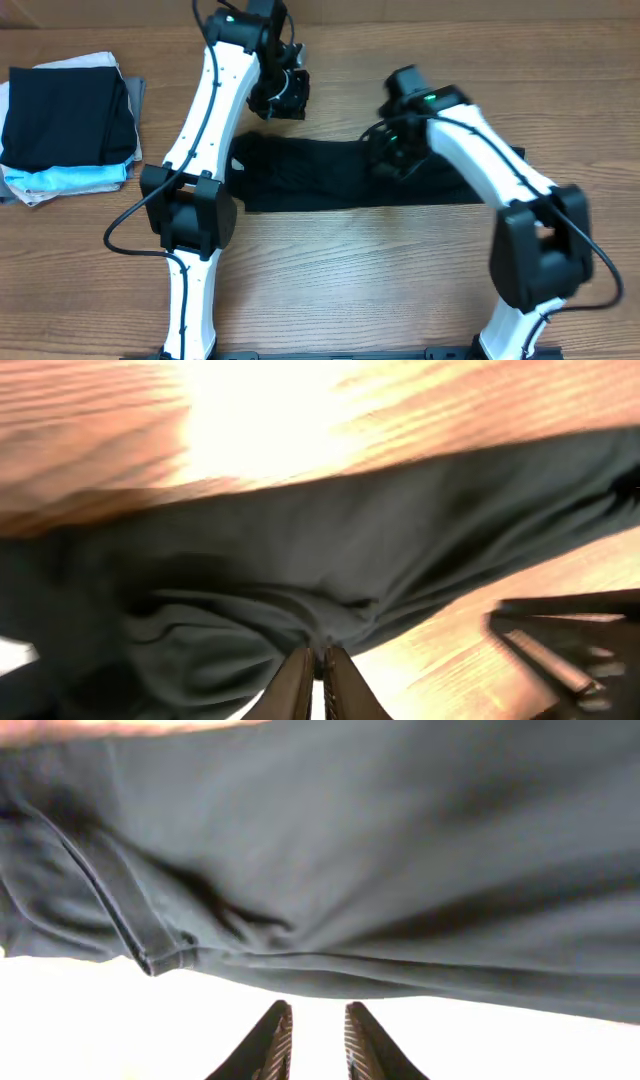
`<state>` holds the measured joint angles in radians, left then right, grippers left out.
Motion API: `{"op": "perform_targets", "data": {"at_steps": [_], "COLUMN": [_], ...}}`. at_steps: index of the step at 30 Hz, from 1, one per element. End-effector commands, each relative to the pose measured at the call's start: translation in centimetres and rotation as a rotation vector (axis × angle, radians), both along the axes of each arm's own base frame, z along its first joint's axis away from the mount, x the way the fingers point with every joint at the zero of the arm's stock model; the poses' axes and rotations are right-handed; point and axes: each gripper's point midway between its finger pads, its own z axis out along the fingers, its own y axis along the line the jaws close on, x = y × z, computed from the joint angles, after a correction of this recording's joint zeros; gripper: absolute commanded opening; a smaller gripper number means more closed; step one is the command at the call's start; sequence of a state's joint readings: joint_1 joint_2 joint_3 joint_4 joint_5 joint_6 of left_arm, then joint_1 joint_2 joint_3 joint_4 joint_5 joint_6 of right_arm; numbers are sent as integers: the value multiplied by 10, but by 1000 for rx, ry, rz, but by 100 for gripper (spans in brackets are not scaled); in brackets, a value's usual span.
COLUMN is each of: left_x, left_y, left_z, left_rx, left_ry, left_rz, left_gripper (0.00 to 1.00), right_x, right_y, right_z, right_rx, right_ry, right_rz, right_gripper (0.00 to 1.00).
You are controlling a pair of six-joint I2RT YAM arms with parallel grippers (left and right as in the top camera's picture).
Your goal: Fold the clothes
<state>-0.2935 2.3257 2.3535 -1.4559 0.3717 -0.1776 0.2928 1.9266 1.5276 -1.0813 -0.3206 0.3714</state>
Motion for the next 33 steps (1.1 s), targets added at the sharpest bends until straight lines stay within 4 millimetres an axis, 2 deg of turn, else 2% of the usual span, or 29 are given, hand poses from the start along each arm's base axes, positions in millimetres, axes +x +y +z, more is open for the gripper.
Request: {"op": "perform_targets", "data": {"at_steps": [1, 4, 7, 10, 13, 17, 21, 25, 28, 33], "left_x": [-17, -22, -26, -30, -34, -35, -26, -18, -19, -31], "left_y": [-35, -55, -72, -82, -87, -81, -67, -59, -59, -52], "left_z": [-14, -27, -46, -66, -79, -85, -91, -98, -107, -129], "left_rx": [-36, -40, -44, -41, -37, 3, 96, 146, 146, 165], "left_ry": [39, 33, 39, 35, 35, 34, -9, -46, -47, -4], "left_rz": [-70, -97, -88, -99, -111, -105, -81, -70, -68, -59], "left_gripper": [9, 9, 6, 4, 4, 4, 4, 5, 5, 5], "right_x": [10, 12, 15, 20, 21, 11, 3, -4, -11, -27], "right_y": [-31, -49, -78, -99, -108, -137, -180, -208, -224, -244], "right_z": [0, -11, -23, -34, -47, -62, -70, -80, -86, -87], "right_rx": [-57, -80, -186, -258, -262, -337, -439, -441, -439, -443], "right_ry": [-16, -2, -16, -45, -55, -26, -4, 13, 33, 95], "right_rz": [-60, -94, -136, -170, -193, -239, -312, -389, -433, -483], "right_gripper": [17, 11, 11, 10, 8, 8, 8, 8, 8, 8]}}
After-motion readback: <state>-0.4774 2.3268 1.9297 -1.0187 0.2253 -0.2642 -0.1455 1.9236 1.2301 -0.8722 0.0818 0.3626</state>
